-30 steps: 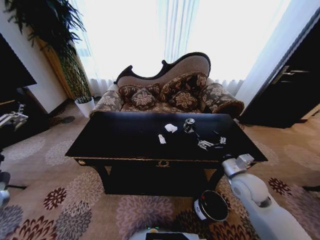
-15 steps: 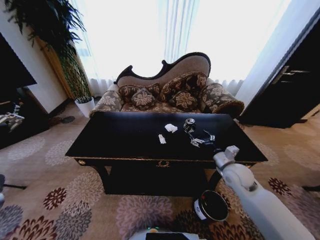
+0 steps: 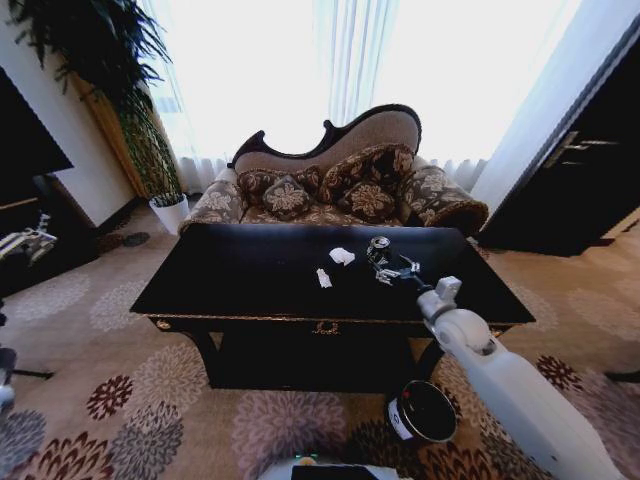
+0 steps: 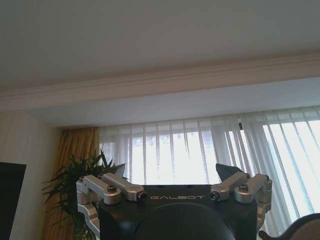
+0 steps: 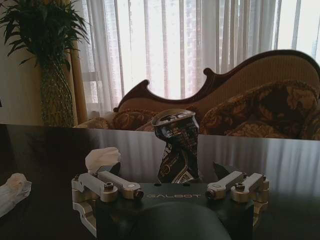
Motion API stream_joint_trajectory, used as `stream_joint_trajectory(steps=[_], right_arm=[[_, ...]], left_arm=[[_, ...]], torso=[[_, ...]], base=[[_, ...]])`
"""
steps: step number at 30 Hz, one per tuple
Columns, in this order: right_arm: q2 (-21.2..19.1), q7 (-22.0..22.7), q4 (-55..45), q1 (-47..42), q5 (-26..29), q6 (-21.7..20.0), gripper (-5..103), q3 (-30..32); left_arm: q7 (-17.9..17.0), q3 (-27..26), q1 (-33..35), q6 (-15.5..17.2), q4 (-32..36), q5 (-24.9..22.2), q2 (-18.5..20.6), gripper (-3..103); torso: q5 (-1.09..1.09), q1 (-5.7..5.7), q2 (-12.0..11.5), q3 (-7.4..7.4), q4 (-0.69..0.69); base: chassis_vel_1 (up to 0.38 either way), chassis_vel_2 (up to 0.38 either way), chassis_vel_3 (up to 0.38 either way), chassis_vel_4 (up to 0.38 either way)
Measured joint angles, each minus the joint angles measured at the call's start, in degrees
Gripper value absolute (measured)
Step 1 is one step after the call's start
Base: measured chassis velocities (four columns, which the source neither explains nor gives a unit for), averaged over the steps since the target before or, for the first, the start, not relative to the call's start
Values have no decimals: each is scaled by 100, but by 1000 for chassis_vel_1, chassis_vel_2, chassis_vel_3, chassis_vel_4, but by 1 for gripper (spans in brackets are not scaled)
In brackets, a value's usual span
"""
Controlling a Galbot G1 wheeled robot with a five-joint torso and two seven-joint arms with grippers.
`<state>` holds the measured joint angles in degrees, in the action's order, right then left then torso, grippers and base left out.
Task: Move to the front of the table and place the trash on the table into the trash bin.
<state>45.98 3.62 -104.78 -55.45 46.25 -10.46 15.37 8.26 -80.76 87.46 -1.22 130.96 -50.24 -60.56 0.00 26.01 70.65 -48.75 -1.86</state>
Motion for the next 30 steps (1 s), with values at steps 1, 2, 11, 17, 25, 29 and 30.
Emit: stream_joint_trajectory(steps=[1,2,11,17,25,29,30], right_arm=[[-16,-24,31,48,16,0,100,-21],[-41,-56,61,106,51,0,100,-44],[-115,-99,184,357,447,-45,100,-165],[-78,-98,419,615,650,-86,100,-493],[-29,-209,793,1285,651,73,103,-956],[-11,-287,898,1451,664,129,95,-1035],[-1,-334,938,1470,646,151,95,-1045]], left_arm=[[-1,2,1,0,-6,8,-1,100],[-2,13,1,0,-10,18,-2,100],[-36,13,-12,29,-51,-55,67,100],[-92,-85,12,93,-54,-226,114,100],[-90,-46,-13,86,-148,-205,100,100],[-90,-23,-35,81,-210,-186,134,100],[-89,-2,-43,80,-226,-171,136,100]], torso=[[-1,0,0,0,0],[-1,0,0,0,0],[-1,0,0,0,-1],[1,-1,0,0,0],[-2,-1,0,0,0],[-1,-1,0,0,0],[-2,-1,0,0,0]], base=[[0,0,0,0],[0,0,0,0],[0,0,0,0],[0,0,0,0],[0,0,0,0],[0,0,0,0],[0,0,0,0]])
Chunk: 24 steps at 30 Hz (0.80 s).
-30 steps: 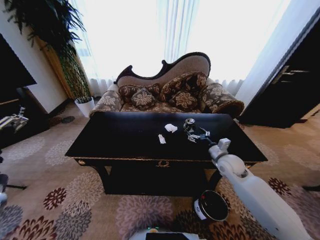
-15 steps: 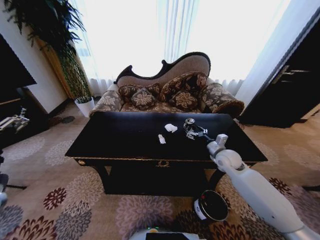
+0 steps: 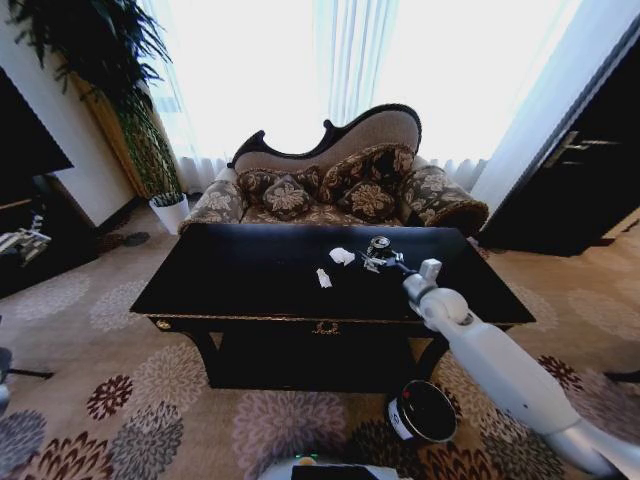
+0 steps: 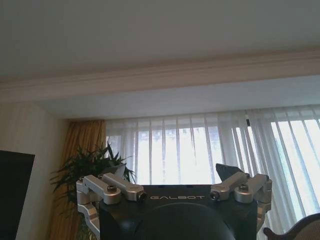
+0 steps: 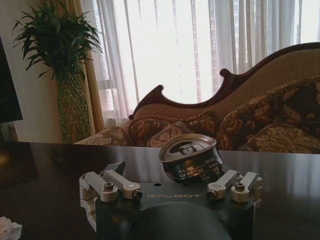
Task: Move to the front of the table and place the trash on the table into the trash bin.
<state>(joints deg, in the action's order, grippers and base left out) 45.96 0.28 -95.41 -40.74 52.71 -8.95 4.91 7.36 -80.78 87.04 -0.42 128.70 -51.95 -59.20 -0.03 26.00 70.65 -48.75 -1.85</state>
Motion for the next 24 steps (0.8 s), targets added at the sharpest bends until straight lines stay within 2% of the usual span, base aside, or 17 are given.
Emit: stream_joint_trajectory(steps=[2,5,7,11,14,17,20,22,23,24], right_arm=[[12,-47,29,3,-31,15,92,-2],[64,-189,53,-43,17,51,77,19],[82,-206,63,-58,20,55,77,30],[137,-256,120,-118,-57,85,55,65],[161,-274,121,-156,-70,88,49,97],[172,-287,18,-276,63,85,33,173],[170,-293,-68,-353,143,82,28,239],[163,-305,-124,-459,158,81,16,311],[163,-305,-124,-459,158,81,16,311],[156,-317,-175,-564,161,81,11,386]], left_arm=[[0,26,-6,-1,-8,13,0,100],[1,92,-24,0,-11,45,6,100],[1,100,-28,1,-11,47,15,100],[1,105,-26,4,-17,51,40,100],[1,104,-23,5,-14,51,44,100],[3,104,-22,6,-2,51,44,100],[2,108,-24,7,-2,51,44,100],[3,108,-29,7,-6,44,51,100],[3,108,-29,7,-6,44,51,100],[2,100,-29,7,-6,35,59,100]], torso=[[1,0,0,0,0],[2,0,0,0,-1],[2,0,0,0,-1],[1,0,1,0,-1],[2,0,1,0,0],[2,0,1,0,-1],[1,0,1,1,0],[1,0,1,0,0],[1,0,1,0,0],[1,0,1,1,0]], base=[[0,0,0,0],[0,0,0,0],[0,0,0,0],[0,0,0,0],[0,0,0,0],[0,0,0,0],[0,0,0,0],[0,0,0,0],[0,0,0,0],[0,0,0,0]])
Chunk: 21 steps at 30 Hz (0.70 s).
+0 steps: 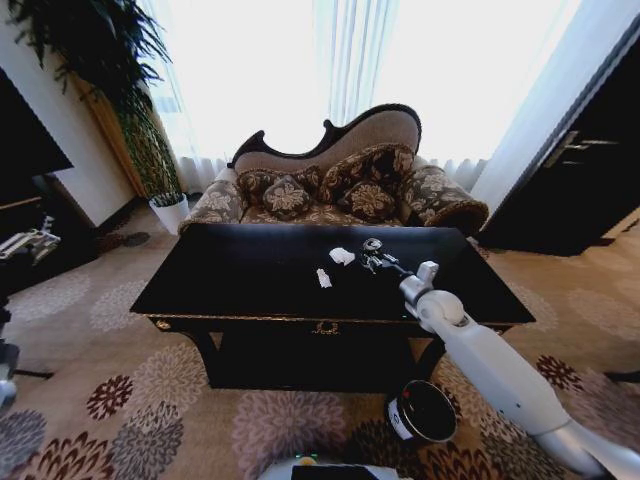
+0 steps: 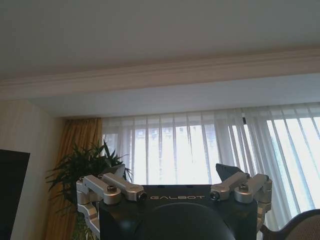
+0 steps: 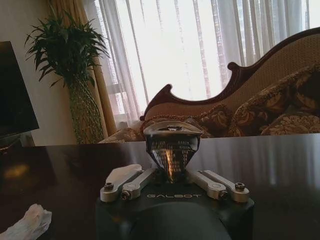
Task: Move to the front of the table and place the trash on the table into the trash bin.
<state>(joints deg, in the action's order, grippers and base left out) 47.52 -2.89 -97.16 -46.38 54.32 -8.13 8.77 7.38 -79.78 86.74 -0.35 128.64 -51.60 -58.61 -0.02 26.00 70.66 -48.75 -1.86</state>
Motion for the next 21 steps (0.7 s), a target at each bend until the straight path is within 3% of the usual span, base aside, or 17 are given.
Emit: stream_joint_trajectory(steps=[2,8,12,21], right_arm=[[-2,-49,-94,-200,0,7,2,140],[18,-165,-324,-597,8,29,0,526],[22,-298,-772,-1157,145,91,0,1146],[-89,-361,-1275,-1753,131,254,0,1681]], left_arm=[[-1,-21,4,0,2,-19,7,100],[-3,-50,13,-2,35,-55,25,100],[-17,-54,-11,-3,81,-109,30,100],[-34,-35,-73,-17,145,-164,-43,100]], torso=[[1,0,0,0,0],[1,0,0,0,-2],[1,0,0,0,-2],[0,0,0,0,0]], base=[[0,0,0,0],[0,0,0,0],[0,0,0,0],[0,0,0,0]])
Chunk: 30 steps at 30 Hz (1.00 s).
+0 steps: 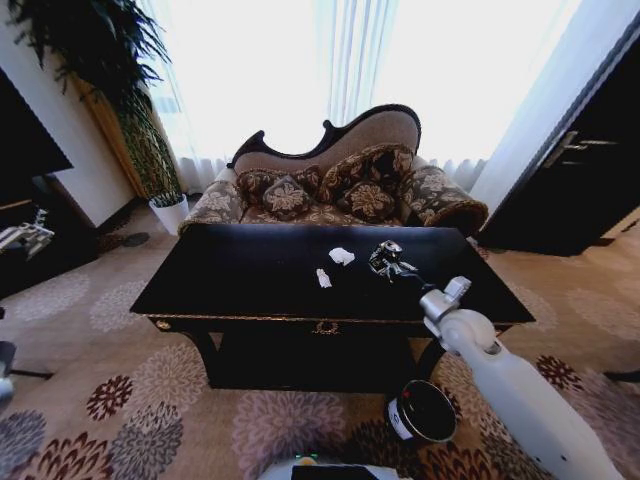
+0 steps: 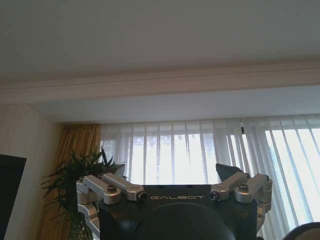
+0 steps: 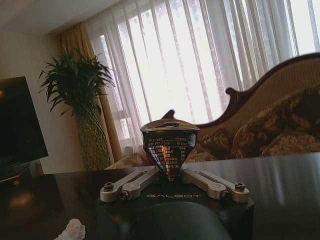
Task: Move to the front of the table and place the trash on the table into the trash bin.
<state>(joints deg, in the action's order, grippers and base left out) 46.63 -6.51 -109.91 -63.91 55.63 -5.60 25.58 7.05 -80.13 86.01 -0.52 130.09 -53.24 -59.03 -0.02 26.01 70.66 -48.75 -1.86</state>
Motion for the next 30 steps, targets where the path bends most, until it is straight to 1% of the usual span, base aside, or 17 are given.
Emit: stream_joint_trajectory(steps=[2,3,5,7,8,10,12,14,16,18,19,20,24,25,27,29,30], right_arm=[[30,-31,-205,-269,-44,23,0,240],[30,-31,-205,-269,-44,23,0,240],[117,-79,-490,-684,-34,31,0,546],[207,-227,-733,-1073,-4,68,0,890],[207,-227,-733,-1073,-4,68,0,890],[301,-375,-906,-1407,34,116,0,1261],[375,-486,-996,-1640,75,141,0,1548],[403,-543,-1002,-1707,86,166,0,1642],[424,-590,-1002,-1739,111,183,0,1691],[478,-697,-998,-1822,200,228,0,1819],[520,-783,-972,-1904,221,289,0,1945],[520,-783,-972,-1904,221,289,0,1945],[700,-1066,-921,-2288,179,567,0,2396],[700,-1066,-921,-2288,179,567,0,2396],[760,-1207,-921,-2401,91,733,0,2465],[847,-1390,-932,-2511,-60,935,0,2503],[847,-1390,-932,-2511,-60,935,0,2503]], left_arm=[[0,1,2,-10,58,-39,-15,100],[0,1,2,-10,58,-39,-15,100],[-2,-30,-2,-18,83,-104,-17,100],[-8,-37,-21,-25,83,-136,-9,100],[-8,-37,-21,-25,83,-136,-9,100],[-14,35,-66,-30,107,-139,28,100],[-23,124,-110,-30,154,-138,56,100],[-25,134,-112,-30,201,-138,51,100],[-26,126,-102,-30,245,-137,24,100],[-29,115,-99,-30,289,-136,-27,100],[-30,151,-118,-30,298,-131,-46,100],[-30,151,-118,-30,298,-131,-46,100],[-26,379,-278,-94,258,-56,-58,100],[-26,379,-278,-94,258,-56,-58,100],[-18,417,-319,-157,234,2,-98,100],[-18,496,-363,-215,229,108,-185,100],[-18,496,-363,-215,229,108,-185,100]], torso=[[-1,0,0,0,0],[-1,0,0,0,0],[2,0,0,0,-1],[0,-1,0,1,-1],[0,-1,0,1,-1],[0,-1,1,1,0],[0,-1,1,1,-3],[0,0,0,0,-4],[2,-1,0,0,-3],[2,-1,0,0,2],[1,0,0,0,2],[1,0,0,0,2],[0,-1,0,0,-1],[0,-1,0,0,-1],[3,-1,-1,0,-4],[1,0,-1,0,3],[1,0,-1,0,3]], base=[[0,0,0,0],[0,0,0,0],[0,0,0,0],[0,0,0,0],[0,0,0,0],[0,0,0,0],[0,0,0,0],[0,0,0,0],[0,0,0,0],[0,0,0,0],[0,0,0,0],[0,0,0,0],[0,0,0,0],[0,0,0,0],[0,0,0,0],[0,0,0,0],[0,0,0,0]])
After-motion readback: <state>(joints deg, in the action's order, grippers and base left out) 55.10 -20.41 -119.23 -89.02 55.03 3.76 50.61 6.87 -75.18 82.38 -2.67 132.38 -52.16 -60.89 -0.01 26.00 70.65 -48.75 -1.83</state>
